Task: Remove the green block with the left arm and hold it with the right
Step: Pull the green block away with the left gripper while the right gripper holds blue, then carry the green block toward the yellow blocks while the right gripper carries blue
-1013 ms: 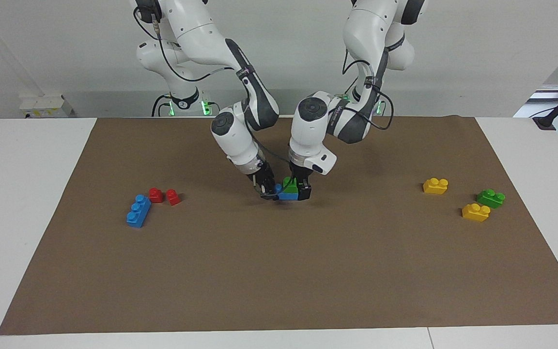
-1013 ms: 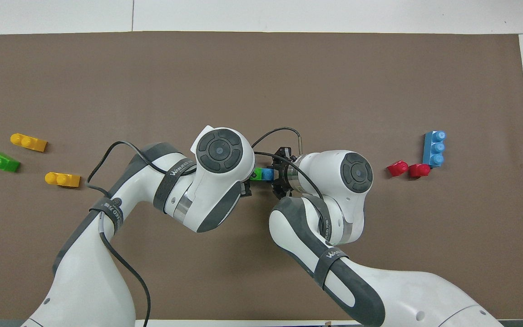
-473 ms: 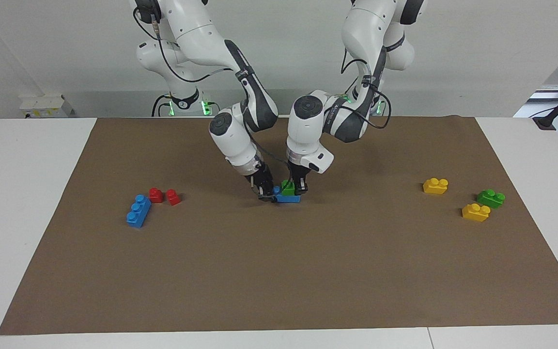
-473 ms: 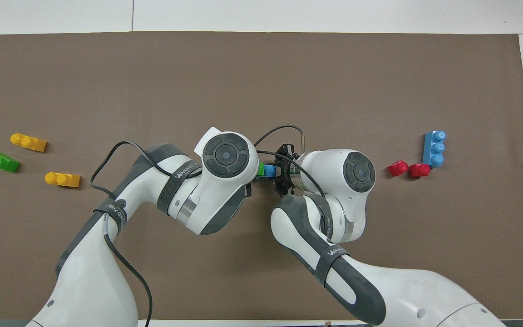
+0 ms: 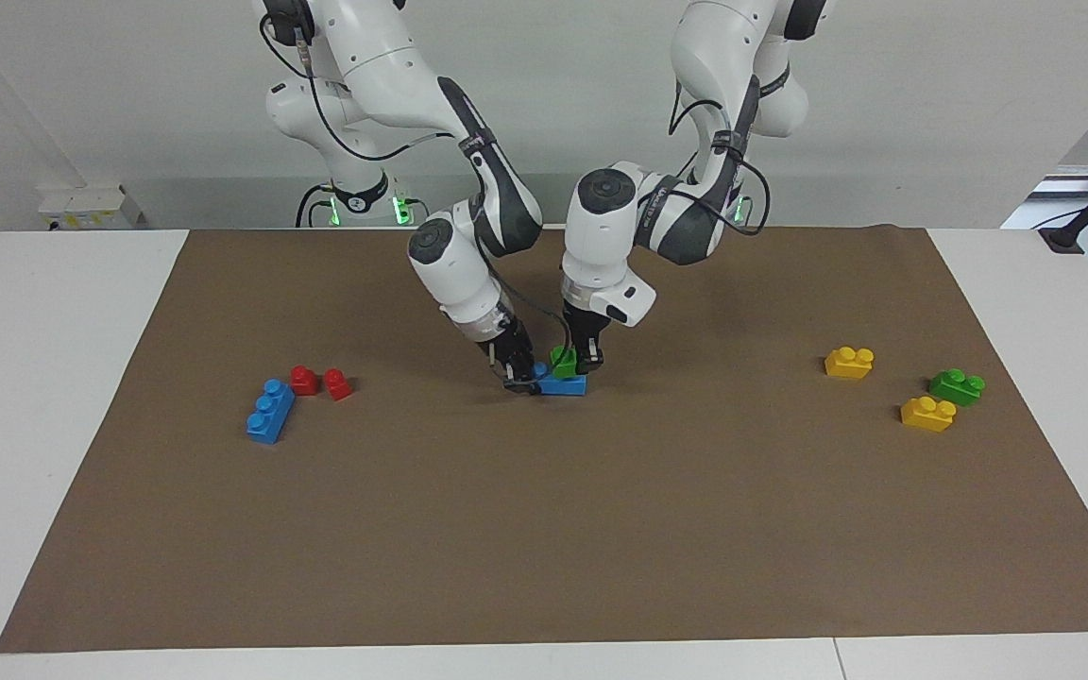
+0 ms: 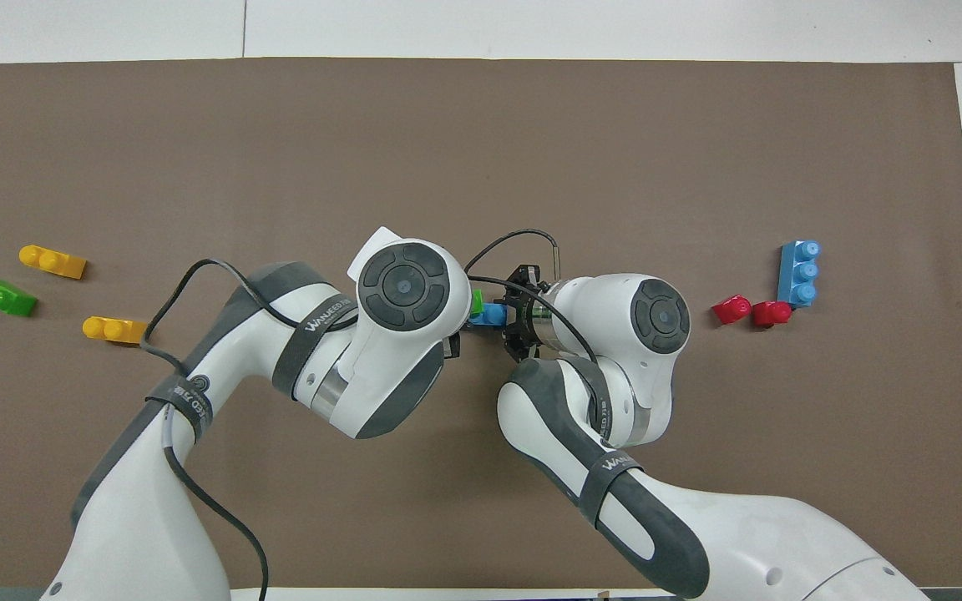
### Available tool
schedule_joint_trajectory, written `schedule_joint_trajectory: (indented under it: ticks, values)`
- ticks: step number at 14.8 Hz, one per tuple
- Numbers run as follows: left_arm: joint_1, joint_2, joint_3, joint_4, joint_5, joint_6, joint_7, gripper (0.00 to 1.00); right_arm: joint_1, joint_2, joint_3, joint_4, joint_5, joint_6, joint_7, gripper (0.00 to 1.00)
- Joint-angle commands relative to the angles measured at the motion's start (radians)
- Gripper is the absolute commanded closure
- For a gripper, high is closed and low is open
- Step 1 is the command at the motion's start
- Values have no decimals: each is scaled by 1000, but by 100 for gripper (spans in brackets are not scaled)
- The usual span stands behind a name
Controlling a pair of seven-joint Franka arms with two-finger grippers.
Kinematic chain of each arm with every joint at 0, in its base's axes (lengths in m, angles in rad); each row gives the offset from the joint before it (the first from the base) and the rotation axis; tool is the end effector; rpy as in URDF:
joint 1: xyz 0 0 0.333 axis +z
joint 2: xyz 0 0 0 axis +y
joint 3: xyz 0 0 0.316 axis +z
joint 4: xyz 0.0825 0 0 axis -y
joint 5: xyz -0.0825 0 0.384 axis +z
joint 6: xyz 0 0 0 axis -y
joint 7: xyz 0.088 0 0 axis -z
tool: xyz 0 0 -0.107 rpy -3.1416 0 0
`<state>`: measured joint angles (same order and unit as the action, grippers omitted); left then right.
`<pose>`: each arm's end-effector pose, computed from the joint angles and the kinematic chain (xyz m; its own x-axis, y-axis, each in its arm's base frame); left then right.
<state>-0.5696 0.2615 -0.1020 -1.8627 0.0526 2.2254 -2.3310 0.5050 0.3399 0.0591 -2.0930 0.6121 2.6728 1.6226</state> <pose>0.4963 -0.3877 0.3885 -0.0609 0.9965 -0.0572 0.9940 0.0657 0.0869 0.5189 0.3066 0.2790 0.0105 -0.9182 -0.3961 -0.9942 0.0327 -0.1022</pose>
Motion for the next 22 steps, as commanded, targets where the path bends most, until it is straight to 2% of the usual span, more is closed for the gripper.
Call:
schedule_joint_trajectory:
  ticks: [1,6,11,17,22]
  values:
    - [4,-65,10,-6,13,-70,25,100,3,-2,5,-13,35,1,-24,100]
    - [56,-126,16,-6,12,-156,142,100,1,-4,4,-9,34,-14,-69,100]
    - [164,-130,16,-13,10,-158,382,100,-55,-28,-4,19,18,-125,-170,100]
    - [336,-127,15,-15,1,-179,740,100,-241,-59,-8,114,-4,-381,-309,100]
    - [445,-125,15,-18,-10,-173,987,100,-380,-65,-5,143,-17,-450,-380,100]
